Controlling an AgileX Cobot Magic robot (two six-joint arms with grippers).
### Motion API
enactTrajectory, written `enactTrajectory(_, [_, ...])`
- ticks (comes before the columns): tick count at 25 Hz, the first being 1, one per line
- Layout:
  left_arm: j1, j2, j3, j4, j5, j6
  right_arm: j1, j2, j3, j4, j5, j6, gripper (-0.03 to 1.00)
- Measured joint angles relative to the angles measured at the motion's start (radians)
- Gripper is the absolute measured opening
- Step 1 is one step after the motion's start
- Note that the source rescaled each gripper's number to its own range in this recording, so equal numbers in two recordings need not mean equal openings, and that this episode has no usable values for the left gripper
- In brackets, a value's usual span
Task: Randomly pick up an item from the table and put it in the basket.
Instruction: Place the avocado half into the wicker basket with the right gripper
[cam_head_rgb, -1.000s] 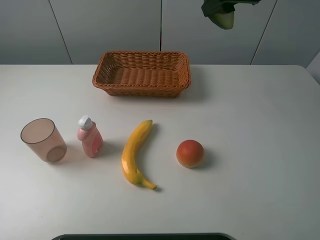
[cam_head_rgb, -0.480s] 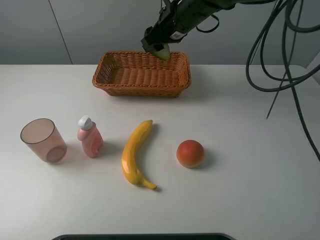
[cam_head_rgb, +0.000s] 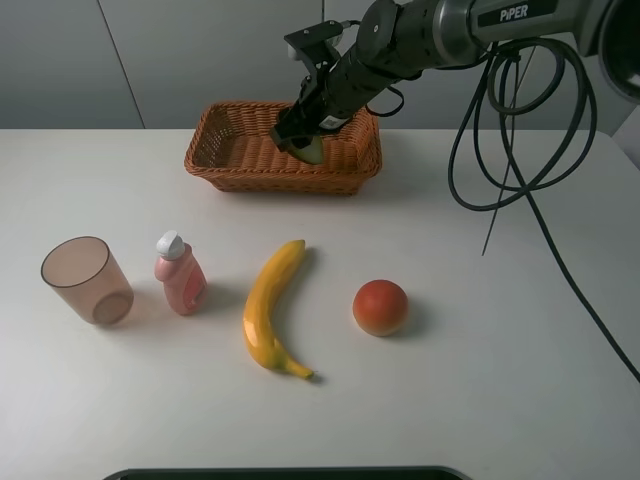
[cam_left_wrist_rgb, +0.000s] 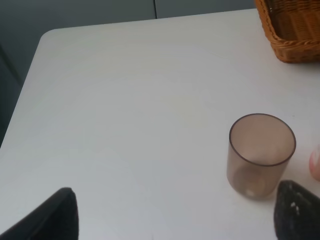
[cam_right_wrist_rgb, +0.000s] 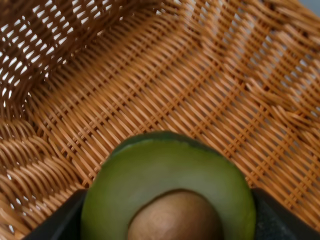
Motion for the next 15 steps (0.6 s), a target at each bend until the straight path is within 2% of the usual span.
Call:
enactTrajectory(7, [0.0, 0.0, 0.0, 0.0, 0.0, 0.0, 0.0, 0.0, 0.0, 0.002, -0.002, 0.0, 0.0])
enactTrajectory(8, [0.0, 0.0, 0.0, 0.0, 0.0, 0.0, 0.0, 0.0, 0.0, 0.002, -0.002, -0.003, 0.03])
enactTrajectory(10, [0.0, 0.0, 0.0, 0.0, 0.0, 0.0, 0.0, 0.0, 0.0, 0.002, -0.004, -0.003, 0.72])
enactTrajectory(11, [0.0, 0.0, 0.0, 0.0, 0.0, 0.0, 0.0, 0.0, 0.0, 0.002, -0.004, -0.003, 0.88])
enactTrajectory(13, [0.0, 0.0, 0.0, 0.0, 0.0, 0.0, 0.0, 0.0, 0.0, 0.002, -0.002, -0.004, 0.97])
enactTrajectory(15, [0.0, 0.0, 0.0, 0.0, 0.0, 0.0, 0.0, 0.0, 0.0, 0.002, 0.003, -0.004, 0.99])
